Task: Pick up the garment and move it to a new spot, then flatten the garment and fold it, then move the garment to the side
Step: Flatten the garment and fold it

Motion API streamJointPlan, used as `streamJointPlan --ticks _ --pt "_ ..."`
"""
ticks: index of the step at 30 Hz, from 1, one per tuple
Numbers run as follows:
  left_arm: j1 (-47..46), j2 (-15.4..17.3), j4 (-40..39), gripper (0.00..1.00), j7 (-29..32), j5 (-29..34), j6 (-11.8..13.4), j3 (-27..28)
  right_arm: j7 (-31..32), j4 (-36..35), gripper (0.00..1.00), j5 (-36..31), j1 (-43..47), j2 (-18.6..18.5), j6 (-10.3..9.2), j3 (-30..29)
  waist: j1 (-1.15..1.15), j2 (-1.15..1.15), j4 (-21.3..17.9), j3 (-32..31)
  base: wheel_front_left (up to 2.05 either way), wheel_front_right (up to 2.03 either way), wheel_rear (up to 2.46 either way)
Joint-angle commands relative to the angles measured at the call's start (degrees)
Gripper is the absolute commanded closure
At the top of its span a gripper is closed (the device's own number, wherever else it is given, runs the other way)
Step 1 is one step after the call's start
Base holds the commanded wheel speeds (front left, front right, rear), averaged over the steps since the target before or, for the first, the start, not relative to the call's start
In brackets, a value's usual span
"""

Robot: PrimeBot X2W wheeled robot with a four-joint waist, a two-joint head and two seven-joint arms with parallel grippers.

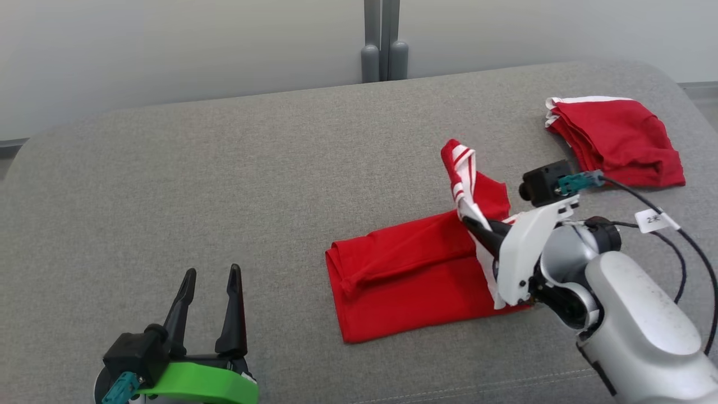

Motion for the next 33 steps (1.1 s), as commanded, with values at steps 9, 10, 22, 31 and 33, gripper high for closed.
streamJointPlan --ticks 9,10,22,31,33 --pt "-1.7 -1.4 0.8 0.0 -0.4 0.7 -1.4 -0.1 -2.6 10.3 1.0 -5.6 -3.3 9.1 -0.01 3.4 0.0 0.0 4.1 1.1 0.0 0.0 0.0" --pt "-1.8 -1.5 1.0 0.0 -0.4 0.7 -1.7 -0.2 -3.2 12.2 1.0 -6.2 -3.9 10.0 -0.01 3.3 0.0 0.0 4.6 1.3 0.0 0.0 0.0" --pt "-3.6 -3.3 2.7 0.0 -0.4 1.9 -3.1 -0.4 -6.3 32.4 1.0 -11.4 -10.4 14.6 -0.01 7.2 0.0 0.0 8.8 1.9 0.0 0.0 0.0" --pt "-2.6 -3.9 3.0 0.0 -0.4 2.4 -3.4 0.6 -8.2 33.3 0.0 -6.4 -13.0 15.2 -0.01 10.0 0.0 0.0 8.1 1.4 0.0 0.0 0.0" --pt "-2.2 -4.0 3.0 0.0 -0.4 2.6 -3.4 0.8 -7.5 31.7 0.0 -4.3 -13.6 15.1 -0.01 11.1 0.0 0.0 7.4 1.2 0.0 0.0 0.0"
